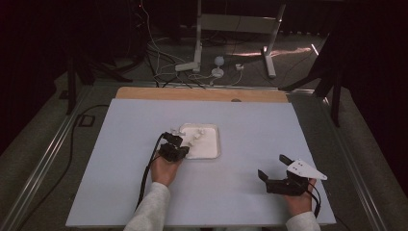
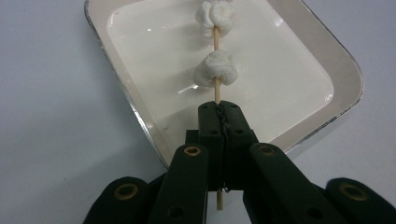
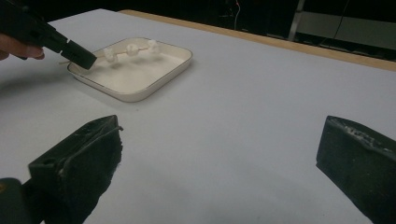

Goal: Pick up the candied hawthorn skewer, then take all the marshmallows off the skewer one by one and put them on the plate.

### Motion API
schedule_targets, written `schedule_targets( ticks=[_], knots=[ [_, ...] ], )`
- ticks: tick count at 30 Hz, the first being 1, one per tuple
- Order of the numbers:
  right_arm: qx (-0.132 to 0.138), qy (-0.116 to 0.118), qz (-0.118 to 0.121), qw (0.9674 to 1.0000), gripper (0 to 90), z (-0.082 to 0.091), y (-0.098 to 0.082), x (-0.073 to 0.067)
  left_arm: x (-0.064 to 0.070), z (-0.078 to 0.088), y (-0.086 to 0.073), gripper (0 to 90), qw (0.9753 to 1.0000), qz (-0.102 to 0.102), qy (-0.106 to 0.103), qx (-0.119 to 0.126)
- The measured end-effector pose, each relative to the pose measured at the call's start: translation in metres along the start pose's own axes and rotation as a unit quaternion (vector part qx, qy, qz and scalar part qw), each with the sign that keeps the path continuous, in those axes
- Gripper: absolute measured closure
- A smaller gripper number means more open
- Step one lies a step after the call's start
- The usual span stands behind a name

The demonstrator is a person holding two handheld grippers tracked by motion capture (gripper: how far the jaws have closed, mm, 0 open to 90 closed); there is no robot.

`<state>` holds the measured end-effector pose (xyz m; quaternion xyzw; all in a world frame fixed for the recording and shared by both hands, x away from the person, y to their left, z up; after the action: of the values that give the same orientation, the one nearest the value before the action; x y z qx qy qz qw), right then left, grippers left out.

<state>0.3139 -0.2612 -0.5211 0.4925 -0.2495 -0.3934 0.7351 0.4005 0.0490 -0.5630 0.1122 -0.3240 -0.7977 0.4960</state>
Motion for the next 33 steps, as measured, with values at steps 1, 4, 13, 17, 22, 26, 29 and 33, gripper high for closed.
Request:
schedule_targets(
  ticks=[1,4,13,17,22,26,29,33],
  knots=[
    [0.000,0.000,0.000,1.0000,0.0,0.000,0.000,0.000,-0.001,0.001,0.000,89.9,1.0000,-0.001,0.000,0.003],
    [0.000,0.000,0.000,1.0000,0.0,0.000,0.000,0.000,-0.003,0.005,0.001,89.9,0.9999,0.005,0.000,0.010],
    [0.000,-0.003,-0.003,1.0000,0.0,0.001,0.000,0.001,-0.004,0.018,0.007,89.8,0.9989,0.018,-0.011,0.041],
    [0.000,-0.002,-0.002,1.0000,0.0,0.000,0.000,0.001,-0.004,0.025,0.008,89.8,0.9982,0.017,-0.017,0.055],
    [-0.001,-0.002,-0.003,1.0000,0.0,0.000,-0.001,0.002,-0.005,0.032,0.009,89.8,0.9973,0.020,-0.021,0.068],
    [0.000,-0.003,-0.004,1.0000,0.0,0.000,0.000,0.002,-0.003,0.038,0.009,89.8,0.9957,0.015,-0.033,0.085],
    [0.002,0.000,-0.010,1.0000,0.0,0.000,0.000,0.001,0.000,0.044,0.009,89.8,0.9940,0.005,-0.044,0.100],
    [0.011,0.011,-0.028,0.9995,0.0,0.000,0.001,0.001,0.002,0.051,0.007,89.7,0.9922,-0.010,-0.049,0.114]
  ],
)
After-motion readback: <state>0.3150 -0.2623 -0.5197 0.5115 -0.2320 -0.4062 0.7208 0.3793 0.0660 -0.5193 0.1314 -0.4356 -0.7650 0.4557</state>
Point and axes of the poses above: each handheld gripper's, and its own axes: z roughly backward along the jaws, y roughly out of its top, x roughly to its right, the point moved 8 cm from there along -z, roughly forward along the jaws, and after that the axes turned 2 degrees about y, right-handed, at the moved point
